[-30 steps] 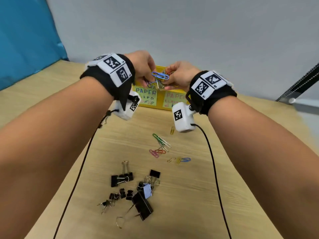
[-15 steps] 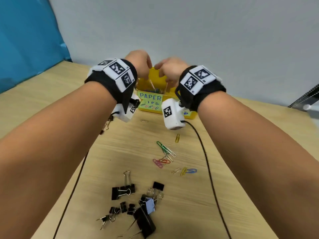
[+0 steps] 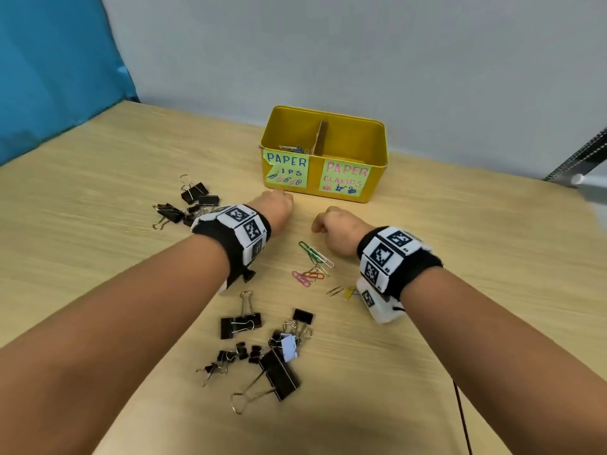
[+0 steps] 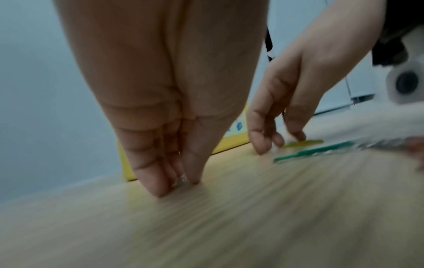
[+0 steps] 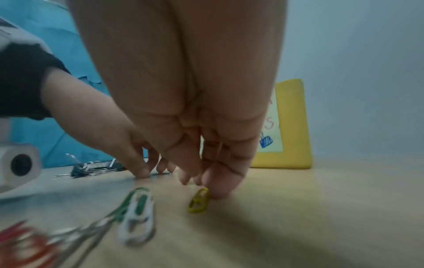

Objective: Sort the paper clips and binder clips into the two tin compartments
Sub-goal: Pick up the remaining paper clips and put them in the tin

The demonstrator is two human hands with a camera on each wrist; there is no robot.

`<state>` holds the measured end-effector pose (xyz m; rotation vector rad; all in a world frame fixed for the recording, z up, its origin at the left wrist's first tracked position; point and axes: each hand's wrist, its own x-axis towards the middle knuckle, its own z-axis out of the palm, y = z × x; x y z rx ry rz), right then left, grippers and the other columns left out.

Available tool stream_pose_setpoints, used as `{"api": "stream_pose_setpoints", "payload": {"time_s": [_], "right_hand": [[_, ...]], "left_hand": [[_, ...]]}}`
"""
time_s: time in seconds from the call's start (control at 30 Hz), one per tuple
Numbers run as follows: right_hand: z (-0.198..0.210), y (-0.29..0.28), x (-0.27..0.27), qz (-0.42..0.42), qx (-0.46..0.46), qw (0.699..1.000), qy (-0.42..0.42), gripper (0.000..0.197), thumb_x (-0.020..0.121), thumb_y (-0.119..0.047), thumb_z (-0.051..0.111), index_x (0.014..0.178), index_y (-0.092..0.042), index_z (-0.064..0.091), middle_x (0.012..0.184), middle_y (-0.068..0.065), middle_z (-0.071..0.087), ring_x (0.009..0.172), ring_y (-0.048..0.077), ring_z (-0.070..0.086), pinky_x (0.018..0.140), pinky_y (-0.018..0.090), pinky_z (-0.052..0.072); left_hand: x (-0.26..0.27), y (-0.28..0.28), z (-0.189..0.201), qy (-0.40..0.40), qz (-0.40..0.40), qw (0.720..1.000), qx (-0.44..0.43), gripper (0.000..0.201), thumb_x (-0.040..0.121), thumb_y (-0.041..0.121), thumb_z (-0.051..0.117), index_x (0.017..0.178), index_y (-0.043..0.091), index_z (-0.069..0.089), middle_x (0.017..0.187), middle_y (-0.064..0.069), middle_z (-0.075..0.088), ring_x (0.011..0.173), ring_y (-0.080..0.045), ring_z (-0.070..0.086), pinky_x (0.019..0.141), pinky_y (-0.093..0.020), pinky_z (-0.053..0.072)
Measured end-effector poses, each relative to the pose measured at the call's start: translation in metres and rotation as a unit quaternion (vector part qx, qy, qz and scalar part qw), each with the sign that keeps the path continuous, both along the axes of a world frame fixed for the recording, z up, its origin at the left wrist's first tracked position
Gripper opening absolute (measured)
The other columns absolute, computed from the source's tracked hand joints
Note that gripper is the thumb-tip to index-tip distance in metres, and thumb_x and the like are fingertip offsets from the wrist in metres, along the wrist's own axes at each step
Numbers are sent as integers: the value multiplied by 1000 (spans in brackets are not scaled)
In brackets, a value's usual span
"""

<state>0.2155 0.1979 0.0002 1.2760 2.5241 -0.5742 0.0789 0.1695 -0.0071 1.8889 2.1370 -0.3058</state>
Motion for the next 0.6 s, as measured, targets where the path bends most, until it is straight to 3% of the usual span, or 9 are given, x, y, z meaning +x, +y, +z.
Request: {"api": "stream_pose_setpoints", "payload": {"time_s": [0.1,0.17,0.27,0.37,0.47,0.6], "right_hand": [[-5,-13,10,40,-43,997,39,39,90,1,42,120,-12,63,126,9,57,117,24,55,99,27,41],[-4,-21,19,58,-70,994,56,41,89,3,41,117,-13,66,123,6,61,115,22,56,99,27,42],[4,-26,40,45,-82,992,82,37,88,-2,47,116,-15,67,122,4,61,113,18,55,97,24,40],[7,-26,67,-4,-43,997,69,42,80,-18,66,121,-17,60,114,0,58,97,13,52,83,21,40],[-4,-34,81,-30,-43,999,3,58,69,-29,79,120,-16,56,114,1,53,97,13,48,86,26,43],[-12,-43,69,-29,-26,999,35,50,72,-23,77,118,-13,60,105,2,57,97,16,53,88,27,45]], "left_hand": [[12,-12,2,-108,-21,994,3,30,90,0,46,117,1,57,122,-17,60,113,-30,56,95,-31,45],[21,-22,3,-176,-39,983,-24,27,85,-1,54,108,5,66,109,-11,67,99,-23,61,82,-26,45],[28,-30,5,-229,-52,969,-75,31,78,-4,60,103,11,68,91,-3,63,85,-16,56,74,-24,45],[18,-34,11,-218,-32,973,-71,45,73,7,72,115,17,59,103,2,49,95,-15,50,86,-29,47],[13,-44,14,-174,-44,978,-105,69,67,24,81,127,20,47,115,0,42,108,-19,47,97,-36,45],[32,-53,3,-147,-71,982,-91,64,68,30,80,121,12,50,119,-6,54,96,-16,46,79,-26,41]]}}
